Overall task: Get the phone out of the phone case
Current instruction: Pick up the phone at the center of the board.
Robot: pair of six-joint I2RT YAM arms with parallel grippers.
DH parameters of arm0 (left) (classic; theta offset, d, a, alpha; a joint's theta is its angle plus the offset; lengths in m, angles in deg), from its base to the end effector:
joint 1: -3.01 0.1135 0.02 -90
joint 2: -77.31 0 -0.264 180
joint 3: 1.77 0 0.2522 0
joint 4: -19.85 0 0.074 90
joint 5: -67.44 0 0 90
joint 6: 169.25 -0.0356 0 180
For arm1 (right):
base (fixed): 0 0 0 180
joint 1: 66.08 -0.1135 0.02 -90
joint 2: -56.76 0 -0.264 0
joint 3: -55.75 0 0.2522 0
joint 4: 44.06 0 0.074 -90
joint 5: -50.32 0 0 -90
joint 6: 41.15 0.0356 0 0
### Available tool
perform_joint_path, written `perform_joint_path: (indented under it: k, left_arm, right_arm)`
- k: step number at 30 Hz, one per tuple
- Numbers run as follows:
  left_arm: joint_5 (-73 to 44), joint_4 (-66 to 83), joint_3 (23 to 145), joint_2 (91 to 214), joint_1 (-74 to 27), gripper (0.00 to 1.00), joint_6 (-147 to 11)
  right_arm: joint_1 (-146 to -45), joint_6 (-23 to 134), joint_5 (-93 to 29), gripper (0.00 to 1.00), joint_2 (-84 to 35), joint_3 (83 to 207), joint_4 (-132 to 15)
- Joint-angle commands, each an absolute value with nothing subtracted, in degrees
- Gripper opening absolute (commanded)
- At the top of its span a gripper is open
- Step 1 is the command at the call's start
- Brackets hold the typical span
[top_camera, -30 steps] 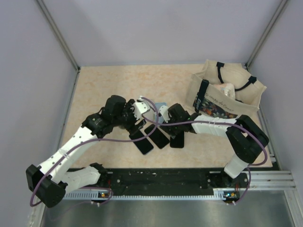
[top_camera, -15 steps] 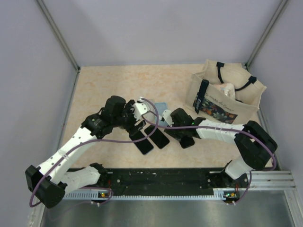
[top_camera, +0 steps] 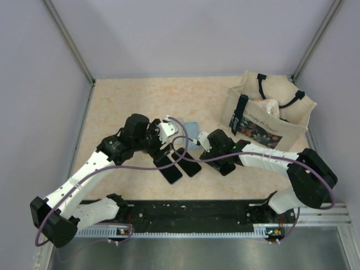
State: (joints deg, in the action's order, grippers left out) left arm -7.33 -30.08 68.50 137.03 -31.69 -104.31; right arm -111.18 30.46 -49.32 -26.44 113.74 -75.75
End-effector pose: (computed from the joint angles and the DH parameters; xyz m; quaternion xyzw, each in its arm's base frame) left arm 0.1744 -0.1321 0.3189 0.4955 0.7487 -0.1550 0.4122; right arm 0.1994 0.1916 0.1768 -0.4822 0.8249 -0.0128 0.2948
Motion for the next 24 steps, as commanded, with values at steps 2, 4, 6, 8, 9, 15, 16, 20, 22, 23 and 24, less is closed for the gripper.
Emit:
perform_joint_path:
  k: [2, 4, 6, 8, 9, 15, 16, 20, 22, 23, 24]
  left_arm:
    - [-6.0, -28.9, 69.9, 136.5, -31.6, 0.78, -104.7]
    - [-5.9, -29.0, 69.7, 136.5, -31.7, 0.78, -104.8]
    - [-5.8, -28.9, 69.7, 136.5, -31.7, 0.78, -104.8]
    - [-5.6, -28.9, 69.6, 136.4, -31.6, 0.78, -104.9]
    - [-5.6, -28.9, 69.6, 136.5, -31.6, 0.78, -104.8]
    - [-5.5, -28.9, 69.4, 136.4, -31.6, 0.78, -105.0]
    - [-5.4, -29.0, 69.4, 136.2, -31.6, 0.78, -105.1]
    - [-5.3, -28.9, 69.3, 136.5, -31.6, 0.78, -105.2]
    - [-5.3, -28.9, 69.2, 136.5, -31.6, 0.78, -105.3]
    - [-5.3, -28.9, 69.2, 136.4, -31.7, 0.78, -105.3]
    - [-5.4, -28.9, 69.1, 136.4, -31.6, 0.78, -105.3]
  right_arm:
    - [-106.3, 31.4, -40.9, 0.83, -24.9, 115.2, -79.7]
    - [-104.3, 31.9, -39.9, 0.85, -25.0, 115.5, -80.3]
    - [-103.3, 31.9, -37.7, 0.86, -25.2, 115.5, -80.6]
    - [-103.0, 32.1, -37.1, 0.87, -25.5, 115.6, -80.8]
    - [-102.8, 32.2, -37.1, 0.87, -25.5, 115.4, -80.9]
    - [-101.8, 32.3, -36.5, 0.88, -26.2, 115.9, -81.6]
    - [-101.3, 32.3, -36.1, 0.88, -26.6, 116.1, -81.8]
    - [-99.8, 32.0, -34.0, 0.88, -28.4, 116.5, -82.3]
    - [-99.2, 31.5, -33.2, 0.88, -28.9, 116.6, -82.3]
    - [-99.0, 31.5, -32.9, 0.88, -29.1, 116.7, -82.5]
    - [-98.7, 31.4, -32.6, 0.88, -29.4, 116.8, -82.6]
